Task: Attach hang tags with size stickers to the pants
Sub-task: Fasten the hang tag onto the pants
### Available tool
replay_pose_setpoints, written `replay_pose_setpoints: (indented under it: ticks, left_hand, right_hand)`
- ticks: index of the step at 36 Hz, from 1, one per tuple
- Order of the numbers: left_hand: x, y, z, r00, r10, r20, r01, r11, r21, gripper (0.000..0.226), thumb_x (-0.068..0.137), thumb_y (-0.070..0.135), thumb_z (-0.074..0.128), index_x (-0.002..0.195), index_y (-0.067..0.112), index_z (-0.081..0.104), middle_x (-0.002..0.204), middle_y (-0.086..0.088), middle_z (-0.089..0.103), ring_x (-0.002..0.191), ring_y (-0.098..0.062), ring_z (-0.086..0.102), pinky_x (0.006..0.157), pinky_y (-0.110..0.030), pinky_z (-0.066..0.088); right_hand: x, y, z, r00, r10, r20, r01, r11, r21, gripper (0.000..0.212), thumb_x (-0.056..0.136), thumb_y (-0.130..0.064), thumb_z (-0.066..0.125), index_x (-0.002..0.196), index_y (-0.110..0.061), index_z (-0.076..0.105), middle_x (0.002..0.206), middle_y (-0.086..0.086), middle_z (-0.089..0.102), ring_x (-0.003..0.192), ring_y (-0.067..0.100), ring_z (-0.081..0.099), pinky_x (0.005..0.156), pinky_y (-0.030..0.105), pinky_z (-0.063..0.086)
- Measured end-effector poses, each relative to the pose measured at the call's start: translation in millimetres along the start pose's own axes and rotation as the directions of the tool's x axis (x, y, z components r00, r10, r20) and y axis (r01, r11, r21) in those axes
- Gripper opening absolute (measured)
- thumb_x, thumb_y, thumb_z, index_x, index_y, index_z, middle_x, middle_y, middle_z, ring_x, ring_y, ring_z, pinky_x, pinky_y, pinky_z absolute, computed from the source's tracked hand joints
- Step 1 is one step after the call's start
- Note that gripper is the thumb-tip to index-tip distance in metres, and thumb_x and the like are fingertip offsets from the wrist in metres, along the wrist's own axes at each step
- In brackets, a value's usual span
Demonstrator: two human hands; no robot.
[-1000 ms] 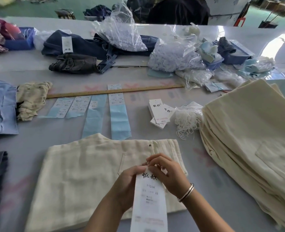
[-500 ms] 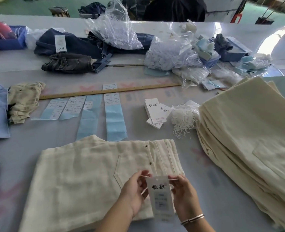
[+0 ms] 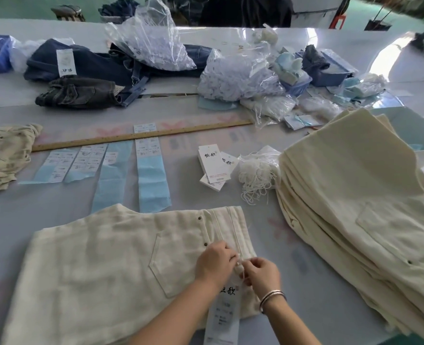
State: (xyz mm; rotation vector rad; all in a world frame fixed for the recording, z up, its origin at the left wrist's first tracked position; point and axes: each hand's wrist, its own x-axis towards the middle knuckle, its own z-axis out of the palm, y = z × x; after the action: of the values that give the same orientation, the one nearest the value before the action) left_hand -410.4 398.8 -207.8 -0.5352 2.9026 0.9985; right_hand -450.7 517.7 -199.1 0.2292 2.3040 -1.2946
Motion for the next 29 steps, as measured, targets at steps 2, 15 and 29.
replay_pose_setpoints:
  ticks: [2, 15, 29]
  left_hand:
    - [1.6, 1.1, 4.3, 1.0, 0.012, -0.015, -0.012, 1.0, 0.01, 0.024, 0.093, 0.038, 0.055, 0.101, 0.022, 0.072, 0.102, 0.006, 0.061, 0.095, -0.013, 0.056, 0.075, -0.025, 0.046]
    - [9.7, -4.0, 1.4, 0.961, -0.155, 0.231, 0.25, 0.845, -0.472, 0.028, 0.087, 0.034, 0.065, 0.06, 0.029, 0.057, 0.058, 0.014, 0.056, 0.057, 0.001, 0.049, 0.059, -0.015, 0.04]
    - [-5.8, -6.5, -7.6, 0.962, -0.184, 0.202, 0.273, 0.674, -0.687, 0.017, 0.088, 0.028, 0.067, 0.075, 0.023, 0.077, 0.067, 0.007, 0.071, 0.062, 0.002, 0.057, 0.062, -0.013, 0.043]
  right_hand:
    - [4.4, 0.9, -2.9, 1.0, 0.0, 0.005, 0.0, 0.997, -0.074, 0.018, 0.079, -0.015, 0.067, 0.061, -0.012, 0.069, 0.055, 0.006, 0.068, 0.056, 0.021, 0.063, 0.06, 0.035, 0.055]
    - [17.2, 3.1, -9.4, 0.991, 0.09, 0.1, -0.088, 0.996, -0.027, 0.029, 0.082, -0.018, 0.068, 0.055, -0.01, 0.066, 0.043, 0.0, 0.06, 0.04, 0.009, 0.049, 0.045, 0.022, 0.041]
    - [6.8, -20.5, 2.1, 0.927, 0.129, 0.352, -0.314, 0.781, 0.54, 0.016, 0.088, -0.001, 0.057, 0.072, -0.002, 0.059, 0.044, 0.004, 0.049, 0.028, 0.007, 0.034, 0.03, 0.011, 0.023]
